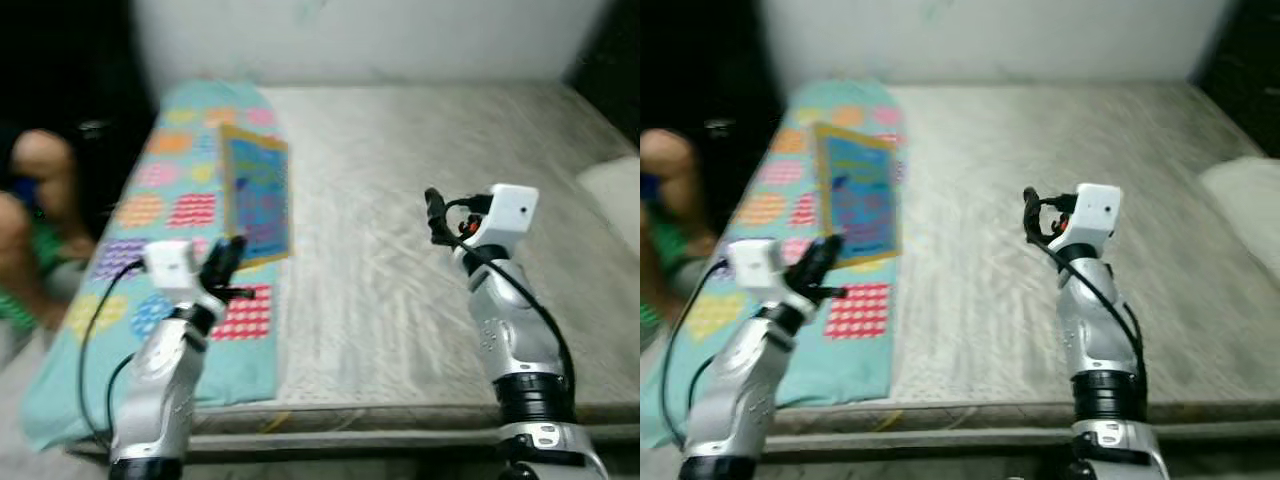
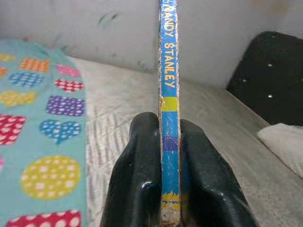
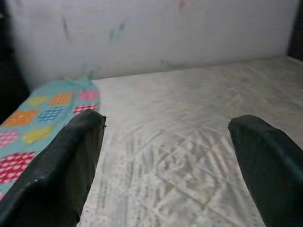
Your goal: Clean up the room
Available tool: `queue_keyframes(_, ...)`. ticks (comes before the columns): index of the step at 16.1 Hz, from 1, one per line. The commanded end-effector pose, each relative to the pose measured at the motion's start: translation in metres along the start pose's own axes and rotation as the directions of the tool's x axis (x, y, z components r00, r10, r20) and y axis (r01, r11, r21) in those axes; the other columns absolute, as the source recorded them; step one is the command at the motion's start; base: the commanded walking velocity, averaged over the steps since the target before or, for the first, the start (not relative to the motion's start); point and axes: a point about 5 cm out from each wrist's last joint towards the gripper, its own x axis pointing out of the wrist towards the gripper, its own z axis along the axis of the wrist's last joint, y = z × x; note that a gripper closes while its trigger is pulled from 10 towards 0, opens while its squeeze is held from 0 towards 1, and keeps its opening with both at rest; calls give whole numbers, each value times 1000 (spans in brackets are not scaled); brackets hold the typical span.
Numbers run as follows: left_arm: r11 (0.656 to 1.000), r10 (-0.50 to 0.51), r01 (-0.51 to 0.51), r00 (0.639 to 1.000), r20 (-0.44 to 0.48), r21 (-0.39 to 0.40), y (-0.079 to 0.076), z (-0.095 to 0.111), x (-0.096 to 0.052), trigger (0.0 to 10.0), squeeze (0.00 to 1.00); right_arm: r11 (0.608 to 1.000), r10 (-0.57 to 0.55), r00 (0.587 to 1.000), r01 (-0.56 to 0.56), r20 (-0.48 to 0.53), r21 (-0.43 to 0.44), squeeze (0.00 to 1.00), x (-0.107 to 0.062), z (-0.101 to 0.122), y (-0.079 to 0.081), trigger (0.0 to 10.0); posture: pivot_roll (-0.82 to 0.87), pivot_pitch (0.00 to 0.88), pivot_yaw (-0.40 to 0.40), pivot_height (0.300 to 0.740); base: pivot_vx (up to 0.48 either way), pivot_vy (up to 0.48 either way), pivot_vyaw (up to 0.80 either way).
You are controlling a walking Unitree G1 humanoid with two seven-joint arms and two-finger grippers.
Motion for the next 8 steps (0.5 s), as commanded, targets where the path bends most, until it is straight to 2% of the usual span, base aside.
queue_keyframes(1,997,65,-66,998,24,39,16,7,-5,3804,0,1000,28,1000,-28,11,0,0,3,1,12,10000,28,0,29,740,0,0,0)
queue_keyframes(2,996,80,-80,997,10,36,18,5,-4,9176,0,1000,11,1000,-11,10,-9,0,3,-1,11,10000,27,0,31,740,0,0,0)
queue_keyframes(3,993,111,-111,994,-1,43,23,3,-3,10000,0,1000,5,1000,-5,8,-18,0,2,-3,9,10000,28,0,30,740,0,0,0)
queue_keyframes(5,988,152,-152,988,-4,7,32,-1,-3,10000,0,999,-7,1000,6,-8,-37,0,-2,-11,5,10000,33,0,27,740,0,0,0)
queue_keyframes(7,977,213,-213,977,2,32,41,-1,-5,10000,0,999,-15,1000,14,-18,-51,0,-5,-16,2,10000,32,0,23,740,0,0,0)
queue_keyframes(8,978,211,-211,978,-8,-1,43,-5,-7,10000,0,998,-21,999,20,-26,-51,0,-7,-20,0,10000,26,0,17,740,0,0,0)
